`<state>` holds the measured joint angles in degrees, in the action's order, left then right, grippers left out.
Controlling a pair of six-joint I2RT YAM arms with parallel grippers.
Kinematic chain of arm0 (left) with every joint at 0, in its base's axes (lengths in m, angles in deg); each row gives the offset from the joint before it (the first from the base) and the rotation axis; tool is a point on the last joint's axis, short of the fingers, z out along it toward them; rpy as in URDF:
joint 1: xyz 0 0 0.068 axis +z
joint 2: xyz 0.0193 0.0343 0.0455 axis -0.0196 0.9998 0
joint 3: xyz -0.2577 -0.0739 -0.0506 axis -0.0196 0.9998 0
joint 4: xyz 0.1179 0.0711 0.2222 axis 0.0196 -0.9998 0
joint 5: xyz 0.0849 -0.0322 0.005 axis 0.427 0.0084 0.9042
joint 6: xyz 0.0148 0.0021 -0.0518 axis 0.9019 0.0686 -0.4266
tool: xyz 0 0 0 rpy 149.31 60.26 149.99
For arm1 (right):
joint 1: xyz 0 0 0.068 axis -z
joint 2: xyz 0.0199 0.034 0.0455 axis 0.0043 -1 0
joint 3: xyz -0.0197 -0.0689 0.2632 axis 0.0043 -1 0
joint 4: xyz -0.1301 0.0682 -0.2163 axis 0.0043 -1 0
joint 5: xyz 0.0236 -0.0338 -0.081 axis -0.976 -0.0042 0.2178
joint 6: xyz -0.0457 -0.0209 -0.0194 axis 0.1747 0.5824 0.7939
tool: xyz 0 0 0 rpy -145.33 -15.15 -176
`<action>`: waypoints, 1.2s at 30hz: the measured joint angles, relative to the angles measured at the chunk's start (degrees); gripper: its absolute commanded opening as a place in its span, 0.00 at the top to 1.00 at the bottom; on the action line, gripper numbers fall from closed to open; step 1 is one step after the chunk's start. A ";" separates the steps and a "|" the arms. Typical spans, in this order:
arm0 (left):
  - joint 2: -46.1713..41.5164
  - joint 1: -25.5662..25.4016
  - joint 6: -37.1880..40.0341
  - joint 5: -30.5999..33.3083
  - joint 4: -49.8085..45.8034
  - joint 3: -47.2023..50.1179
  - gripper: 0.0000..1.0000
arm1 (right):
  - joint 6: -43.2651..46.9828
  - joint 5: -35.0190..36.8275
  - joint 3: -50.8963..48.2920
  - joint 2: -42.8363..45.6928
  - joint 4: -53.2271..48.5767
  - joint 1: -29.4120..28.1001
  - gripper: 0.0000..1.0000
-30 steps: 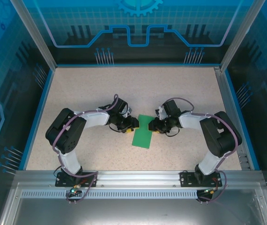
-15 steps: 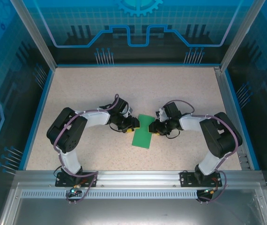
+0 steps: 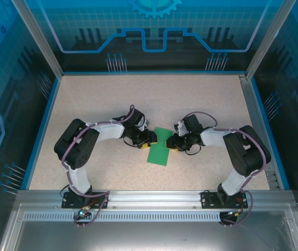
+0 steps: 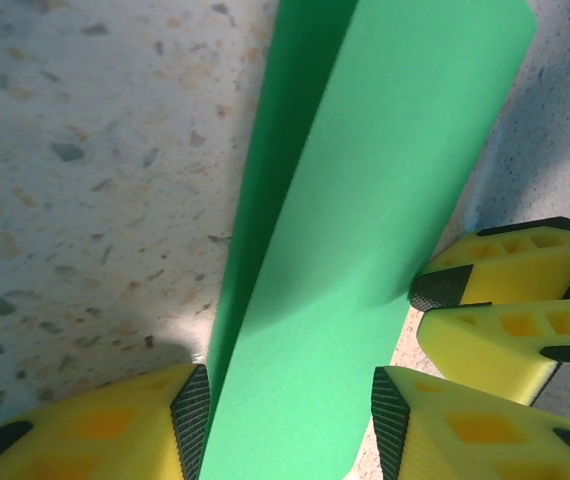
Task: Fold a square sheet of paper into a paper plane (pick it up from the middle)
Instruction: Fold the triangle a second time at the center of the table.
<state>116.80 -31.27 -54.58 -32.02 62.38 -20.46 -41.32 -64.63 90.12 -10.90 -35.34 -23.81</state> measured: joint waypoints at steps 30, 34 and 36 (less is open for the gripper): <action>-0.59 -0.61 -0.52 -1.31 0.66 1.86 0.51 | -0.09 -0.57 -0.87 0.28 1.53 0.26 0.71; -1.86 -0.72 -0.87 -1.29 0.68 3.43 0.51 | -0.20 -0.57 -0.87 0.28 1.55 0.26 0.71; -2.40 -0.76 -0.90 -1.20 0.57 3.89 0.51 | -0.22 -0.59 -0.87 0.28 1.57 0.26 0.71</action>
<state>114.40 -32.04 -55.48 -33.22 62.95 -16.57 -41.54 -65.22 89.25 -10.62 -33.77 -23.55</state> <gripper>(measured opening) 0.490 0.291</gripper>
